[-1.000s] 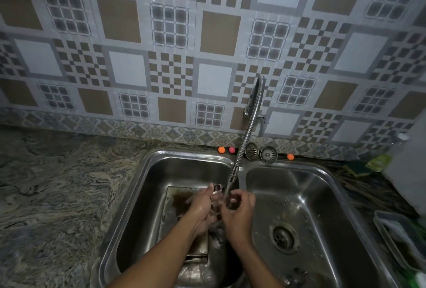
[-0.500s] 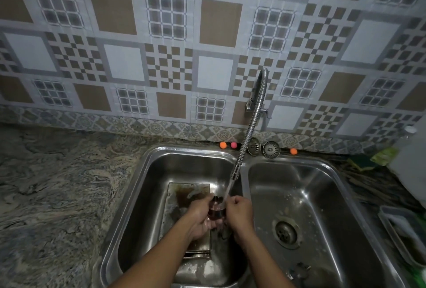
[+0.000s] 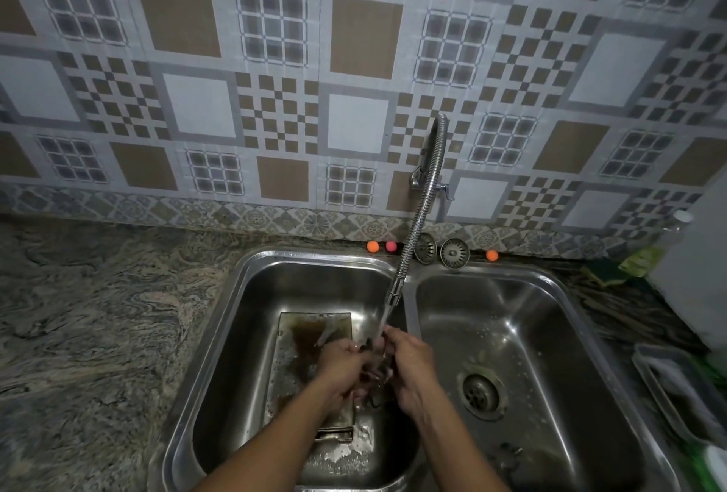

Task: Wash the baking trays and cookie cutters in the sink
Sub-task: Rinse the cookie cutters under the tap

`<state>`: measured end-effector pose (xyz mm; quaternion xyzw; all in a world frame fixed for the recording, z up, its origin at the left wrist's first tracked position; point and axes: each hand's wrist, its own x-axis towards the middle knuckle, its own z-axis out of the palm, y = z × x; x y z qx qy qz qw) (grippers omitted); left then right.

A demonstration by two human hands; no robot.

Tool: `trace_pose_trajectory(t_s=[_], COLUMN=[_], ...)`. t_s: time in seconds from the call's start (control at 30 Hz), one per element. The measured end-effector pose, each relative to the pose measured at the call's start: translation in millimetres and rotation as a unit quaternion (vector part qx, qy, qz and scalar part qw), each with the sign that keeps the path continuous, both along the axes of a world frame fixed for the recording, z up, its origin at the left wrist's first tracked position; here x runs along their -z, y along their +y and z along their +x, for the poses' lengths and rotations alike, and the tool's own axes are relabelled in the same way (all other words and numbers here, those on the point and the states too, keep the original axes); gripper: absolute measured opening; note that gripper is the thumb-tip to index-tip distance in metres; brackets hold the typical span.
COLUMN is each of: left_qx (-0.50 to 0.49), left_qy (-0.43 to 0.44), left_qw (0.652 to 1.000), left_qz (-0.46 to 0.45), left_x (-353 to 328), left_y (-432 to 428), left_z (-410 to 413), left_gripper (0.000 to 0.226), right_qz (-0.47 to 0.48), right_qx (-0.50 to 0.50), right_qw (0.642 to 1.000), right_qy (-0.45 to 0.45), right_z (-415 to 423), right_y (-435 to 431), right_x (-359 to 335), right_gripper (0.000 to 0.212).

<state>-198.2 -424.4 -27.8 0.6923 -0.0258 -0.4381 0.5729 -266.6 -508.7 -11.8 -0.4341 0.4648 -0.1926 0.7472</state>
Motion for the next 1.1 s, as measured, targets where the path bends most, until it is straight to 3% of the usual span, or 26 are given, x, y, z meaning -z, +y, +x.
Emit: trace_pose_trajectory(t_s=[0.1,0.17,0.27,0.37,0.53,0.7,0.8,0.9,1.07,1.1], left_qx=[-0.053,-0.1,-0.141,-0.171,-0.149,-0.065,-0.111,-0.194,-0.199,-0.2], left_qy=[-0.053,-0.013,0.029,0.025,0.002,-0.076,-0.016,0.036,0.049,0.034], left_qw=[0.997,0.995,0.99,0.984,0.981,0.99,0.986,0.966,0.958,0.96], left_qz=[0.016,-0.001,-0.012,-0.041,-0.127,-0.102,-0.122,-0.168,-0.199,-0.192], left_x=[-3,-6,-7,-7,-7,-4,-4,-4,-7,-6], left_y=[-3,-4,-4,-2,-3,-12,-14,-15,-12,-11], left_z=[4,9,14,16,10,12,12,12,1,-1], left_gripper=[0.02,0.015,0.029,0.035,0.023,0.018,0.016,0.011,0.008,0.009], right_qz=[0.043,0.078,0.075,-0.004,-0.112,-0.229,-0.289,-0.243,-0.02,-0.025], right_qx=[-0.001,-0.011,-0.017,-0.019,-0.008,0.014,0.042,0.063,-0.024,-0.031], right_qw=[0.999,0.996,0.996,0.999,0.994,0.973,0.956,0.968,0.999,0.998], right_qy=[-0.003,-0.032,-0.054,-0.044,-0.018,0.025,0.023,0.003,0.032,0.045], right_z=[-1,0,2,6,6,0,-2,5,13,13], right_y=[3,7,13,14,15,14,20,23,26,29], right_x=[8,10,13,20,25,26,23,20,27,28], right_gripper=[0.021,0.014,0.012,0.016,0.012,0.009,0.016,0.028,0.022,0.026])
